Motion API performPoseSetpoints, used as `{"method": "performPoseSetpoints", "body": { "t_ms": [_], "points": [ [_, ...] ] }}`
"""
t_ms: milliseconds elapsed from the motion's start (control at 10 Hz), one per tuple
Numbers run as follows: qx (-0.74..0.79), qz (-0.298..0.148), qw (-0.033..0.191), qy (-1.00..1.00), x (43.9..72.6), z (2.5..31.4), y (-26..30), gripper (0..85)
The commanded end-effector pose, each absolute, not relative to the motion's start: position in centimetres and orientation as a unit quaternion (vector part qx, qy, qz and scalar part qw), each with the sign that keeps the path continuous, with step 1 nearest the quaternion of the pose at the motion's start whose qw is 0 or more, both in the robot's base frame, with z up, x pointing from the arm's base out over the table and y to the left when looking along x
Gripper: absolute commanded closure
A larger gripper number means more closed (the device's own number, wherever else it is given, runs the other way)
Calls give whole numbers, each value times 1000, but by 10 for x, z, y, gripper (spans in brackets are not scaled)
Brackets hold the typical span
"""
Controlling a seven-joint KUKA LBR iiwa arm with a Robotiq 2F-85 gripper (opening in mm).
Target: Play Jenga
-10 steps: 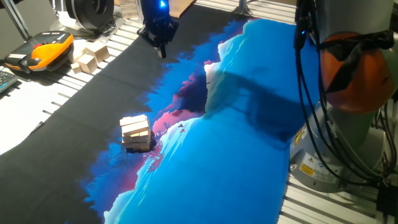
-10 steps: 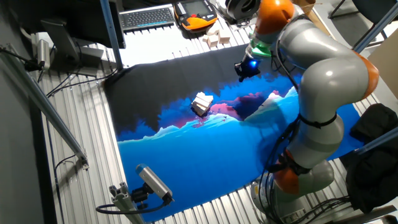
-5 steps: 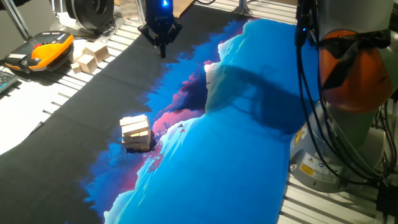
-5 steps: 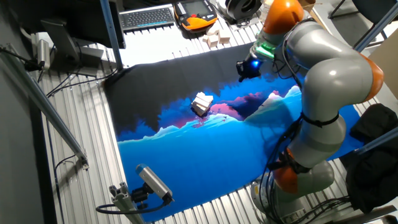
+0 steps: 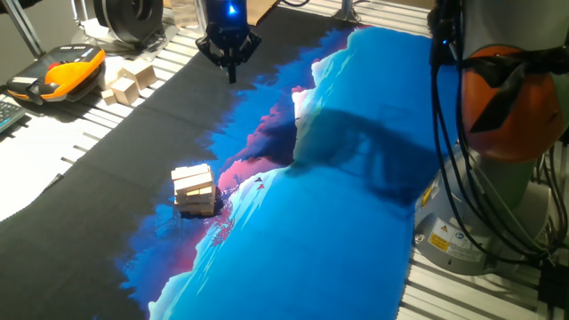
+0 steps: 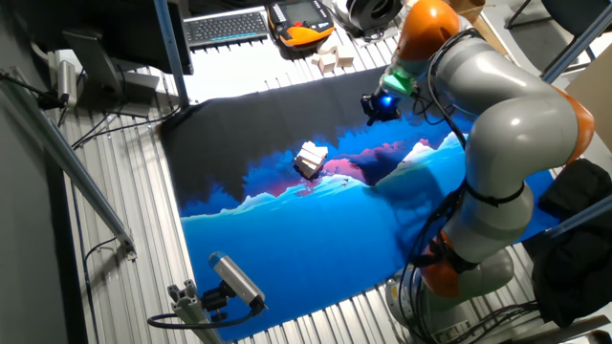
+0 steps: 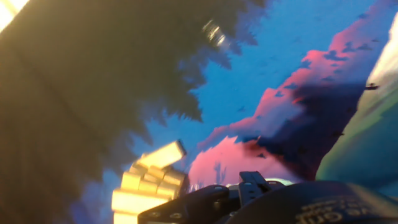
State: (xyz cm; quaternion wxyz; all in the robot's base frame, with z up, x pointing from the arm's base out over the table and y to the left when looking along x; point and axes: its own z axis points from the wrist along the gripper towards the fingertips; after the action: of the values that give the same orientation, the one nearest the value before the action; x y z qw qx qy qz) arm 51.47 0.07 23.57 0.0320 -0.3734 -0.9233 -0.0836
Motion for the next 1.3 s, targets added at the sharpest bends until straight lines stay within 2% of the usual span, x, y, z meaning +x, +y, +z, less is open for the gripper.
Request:
{"method": "performPoseSetpoints", "body": {
  "t_ms": [0,400,600,800,1000,1200],
  "points": [
    [-738,-89,-8,-669,515,236,1,850],
    [-714,-94,-3,-694,515,236,1,850],
    [-616,-90,13,-782,515,236,1,850],
    [-463,-99,47,-879,515,236,1,850],
    [-478,-106,48,-870,515,236,1,850],
    [-505,-92,44,-857,515,236,1,850]
  ]
}}
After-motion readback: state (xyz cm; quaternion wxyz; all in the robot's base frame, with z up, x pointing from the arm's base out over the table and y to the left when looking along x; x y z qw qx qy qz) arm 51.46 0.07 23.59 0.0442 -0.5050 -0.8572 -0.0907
